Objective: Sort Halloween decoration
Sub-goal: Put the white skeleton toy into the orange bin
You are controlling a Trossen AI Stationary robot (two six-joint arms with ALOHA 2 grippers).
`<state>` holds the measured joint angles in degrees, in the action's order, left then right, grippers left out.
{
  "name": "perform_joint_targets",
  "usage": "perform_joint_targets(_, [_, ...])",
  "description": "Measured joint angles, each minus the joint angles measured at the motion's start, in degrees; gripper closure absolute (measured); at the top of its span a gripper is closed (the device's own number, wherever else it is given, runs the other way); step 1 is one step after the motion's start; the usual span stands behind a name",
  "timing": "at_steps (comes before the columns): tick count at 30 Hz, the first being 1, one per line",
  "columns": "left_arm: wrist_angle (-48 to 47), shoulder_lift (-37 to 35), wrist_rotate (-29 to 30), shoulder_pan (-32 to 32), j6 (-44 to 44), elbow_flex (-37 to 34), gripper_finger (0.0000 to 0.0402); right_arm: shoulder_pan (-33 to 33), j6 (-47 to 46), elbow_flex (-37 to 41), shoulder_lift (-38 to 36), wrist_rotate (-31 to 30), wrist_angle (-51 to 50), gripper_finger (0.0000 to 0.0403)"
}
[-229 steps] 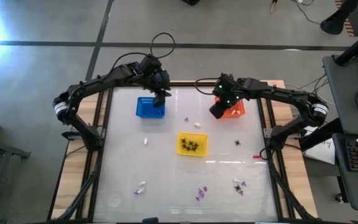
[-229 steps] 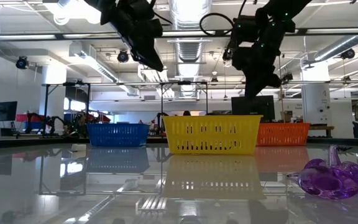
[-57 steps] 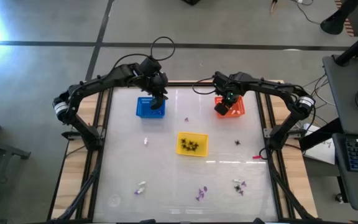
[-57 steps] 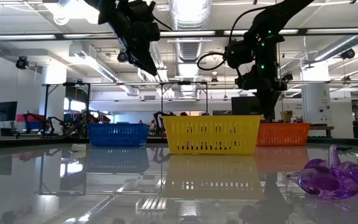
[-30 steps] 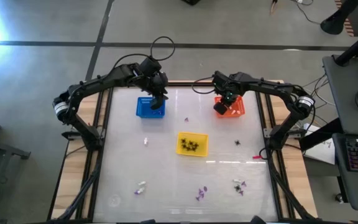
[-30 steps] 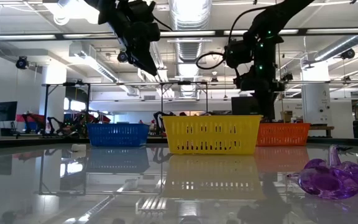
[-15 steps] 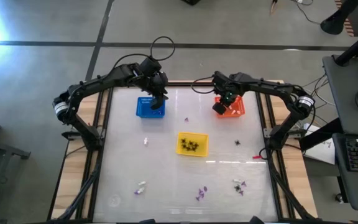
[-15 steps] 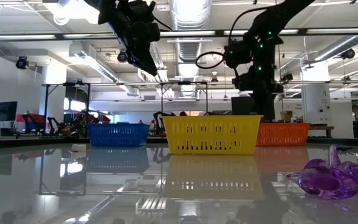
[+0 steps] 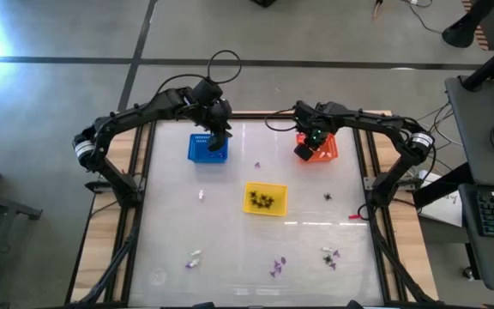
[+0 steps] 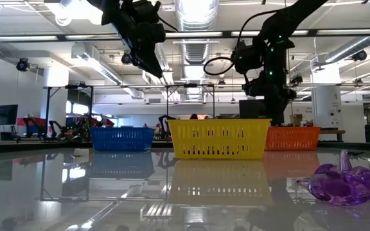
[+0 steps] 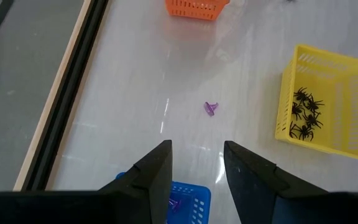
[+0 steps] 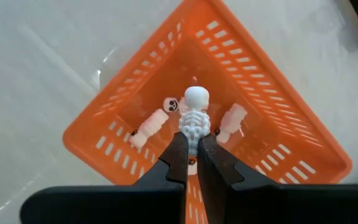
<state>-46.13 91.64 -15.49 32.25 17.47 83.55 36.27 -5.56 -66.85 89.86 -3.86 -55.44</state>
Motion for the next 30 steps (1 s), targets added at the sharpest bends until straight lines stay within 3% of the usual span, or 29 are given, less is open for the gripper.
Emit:
perform_joint_targets(18, [0.0, 0.0, 0.0, 0.0, -0.2, 0.0, 0.0274, 0.0, -1.1, 0.0, 0.0, 0.4, -0.1, 0.0388])
perform_joint_targets(30, [0.1, 0.0, 0.0, 0.0, -0.2, 0.0, 0.0274, 0.0, -0.2, 0.0, 0.0, 0.4, 0.1, 0.0308])
